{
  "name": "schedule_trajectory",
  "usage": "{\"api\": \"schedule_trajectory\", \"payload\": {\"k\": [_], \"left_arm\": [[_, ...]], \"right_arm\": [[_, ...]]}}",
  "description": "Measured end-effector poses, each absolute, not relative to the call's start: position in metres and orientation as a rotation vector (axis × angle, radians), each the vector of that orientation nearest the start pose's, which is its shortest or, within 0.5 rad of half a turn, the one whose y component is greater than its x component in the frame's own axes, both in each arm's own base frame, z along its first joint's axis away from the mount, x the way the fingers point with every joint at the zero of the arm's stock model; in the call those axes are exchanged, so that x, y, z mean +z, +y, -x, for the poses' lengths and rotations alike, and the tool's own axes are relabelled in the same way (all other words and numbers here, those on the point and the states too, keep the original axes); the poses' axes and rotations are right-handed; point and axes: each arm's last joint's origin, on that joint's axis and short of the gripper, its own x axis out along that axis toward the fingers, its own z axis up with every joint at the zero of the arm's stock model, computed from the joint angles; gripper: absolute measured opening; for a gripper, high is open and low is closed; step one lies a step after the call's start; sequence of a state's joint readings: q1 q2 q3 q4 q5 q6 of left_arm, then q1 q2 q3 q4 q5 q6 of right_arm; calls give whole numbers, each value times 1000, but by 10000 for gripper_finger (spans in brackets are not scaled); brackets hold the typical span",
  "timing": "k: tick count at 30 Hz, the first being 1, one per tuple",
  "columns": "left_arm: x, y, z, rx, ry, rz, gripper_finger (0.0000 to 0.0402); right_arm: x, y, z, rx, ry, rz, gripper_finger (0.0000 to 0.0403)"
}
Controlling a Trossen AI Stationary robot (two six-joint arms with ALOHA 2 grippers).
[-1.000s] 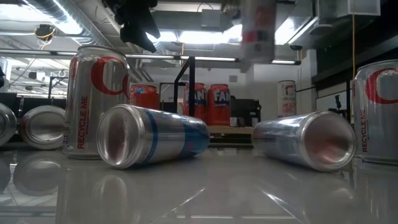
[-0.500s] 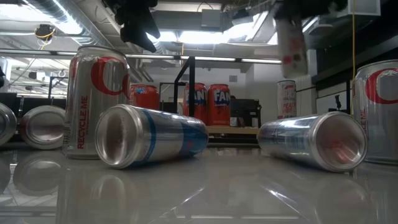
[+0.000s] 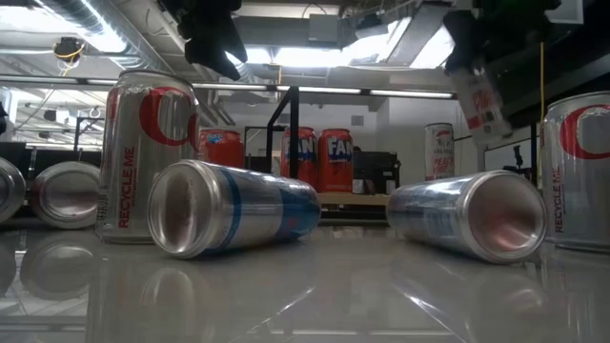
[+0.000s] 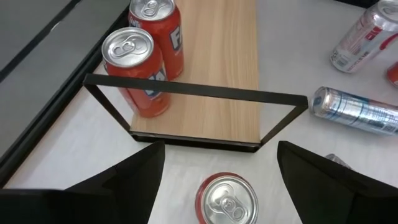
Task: Place canned beverage on shelf
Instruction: Put the bottom left black soda can on the shelf
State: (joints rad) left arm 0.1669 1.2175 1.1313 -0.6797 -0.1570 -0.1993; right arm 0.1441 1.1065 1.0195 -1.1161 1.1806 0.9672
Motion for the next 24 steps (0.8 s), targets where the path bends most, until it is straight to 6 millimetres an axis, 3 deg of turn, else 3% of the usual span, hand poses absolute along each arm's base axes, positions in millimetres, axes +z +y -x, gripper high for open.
{"api": "schedule_trajectory", "payload": {"k": [8, 10, 18, 24], "left_arm": [[326, 46, -245, 369, 707, 161, 302], [326, 46, -246, 363, 702, 148, 302], [326, 46, -246, 362, 700, 144, 302], [327, 47, -246, 387, 696, 134, 302]], "right_arm": [[321, -17, -218, -870, 494, -97, 241], [327, -26, -220, -813, 473, -94, 241], [341, -59, -186, -894, 462, -97, 241], [309, -66, -157, -855, 379, -127, 241]]}}
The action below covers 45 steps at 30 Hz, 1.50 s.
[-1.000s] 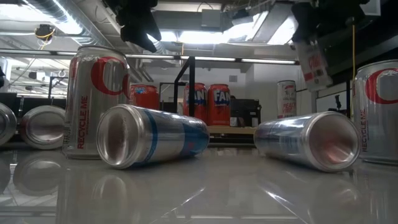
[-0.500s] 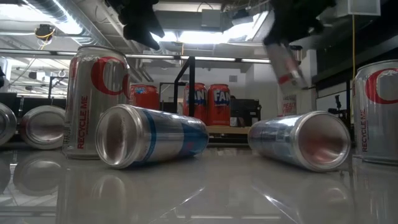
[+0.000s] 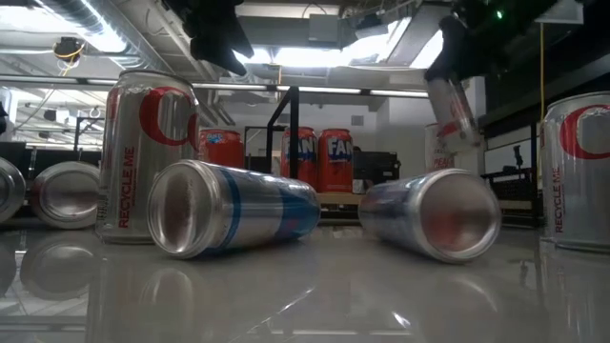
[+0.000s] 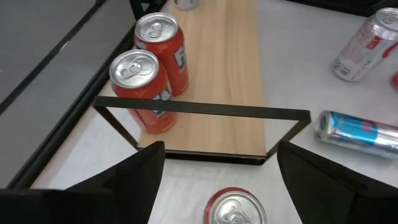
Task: Place canned beverage on shelf
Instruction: Put the bottom left black soda can on the shelf
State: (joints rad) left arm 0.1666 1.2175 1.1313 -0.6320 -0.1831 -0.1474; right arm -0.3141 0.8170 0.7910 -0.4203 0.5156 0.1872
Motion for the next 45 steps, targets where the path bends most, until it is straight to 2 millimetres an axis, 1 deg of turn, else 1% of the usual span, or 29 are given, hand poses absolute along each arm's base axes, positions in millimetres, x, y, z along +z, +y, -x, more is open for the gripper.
{"api": "schedule_trajectory", "payload": {"k": [3, 5, 8, 11, 16, 21, 30, 34, 45], "left_arm": [[327, 47, -246, 407, 689, 126, 302], [328, 48, -247, 411, 680, 125, 302], [329, 48, -248, 411, 664, 125, 302], [329, 48, -248, 411, 664, 125, 302], [329, 48, -248, 411, 664, 126, 302], [330, 48, -248, 411, 655, 126, 302], [330, 48, -249, 410, 648, 126, 302], [330, 48, -249, 410, 648, 126, 302], [330, 48, -249, 410, 648, 126, 302]], "right_arm": [[294, -67, -141, -833, 288, -126, 241], [283, -68, -133, -836, 222, -136, 241], [266, -69, -123, -844, 169, -139, 241], [257, -69, -117, -848, 111, -123, 241], [239, -69, -116, -872, 144, -97, 241], [231, -71, -115, -939, 153, -77, 244], [218, -71, -115, -948, 202, -63, 249], [219, -72, -114, -974, 196, -59, 249], [218, -71, -114, -968, 184, -89, 250]]}}
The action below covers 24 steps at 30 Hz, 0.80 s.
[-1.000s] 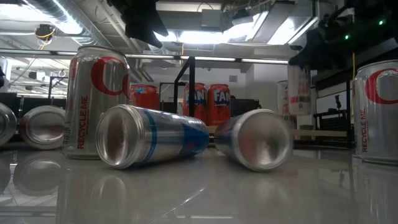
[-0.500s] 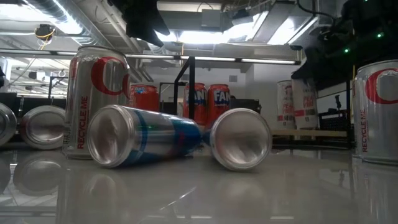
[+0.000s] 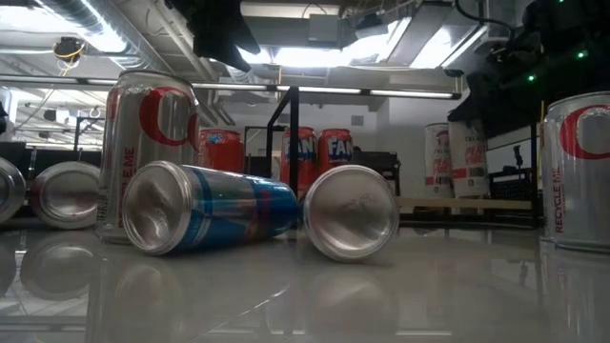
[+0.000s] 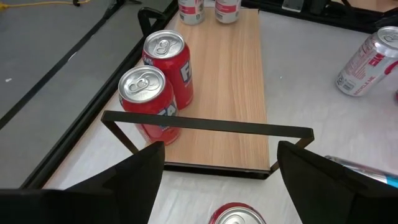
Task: Place canned beverage on shelf
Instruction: Put the bottom left black soda can on the shelf
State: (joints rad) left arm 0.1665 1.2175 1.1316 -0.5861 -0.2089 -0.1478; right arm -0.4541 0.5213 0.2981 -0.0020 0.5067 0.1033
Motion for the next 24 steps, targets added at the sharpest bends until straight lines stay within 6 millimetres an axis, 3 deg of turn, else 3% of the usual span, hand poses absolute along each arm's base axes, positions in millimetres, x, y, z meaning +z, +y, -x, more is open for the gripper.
{"api": "schedule_trajectory", "payload": {"k": [24], "left_arm": [[330, 48, -249, 411, 648, 127, 302]], "right_arm": [[215, -71, -113, -975, 228, -106, 251]]}}
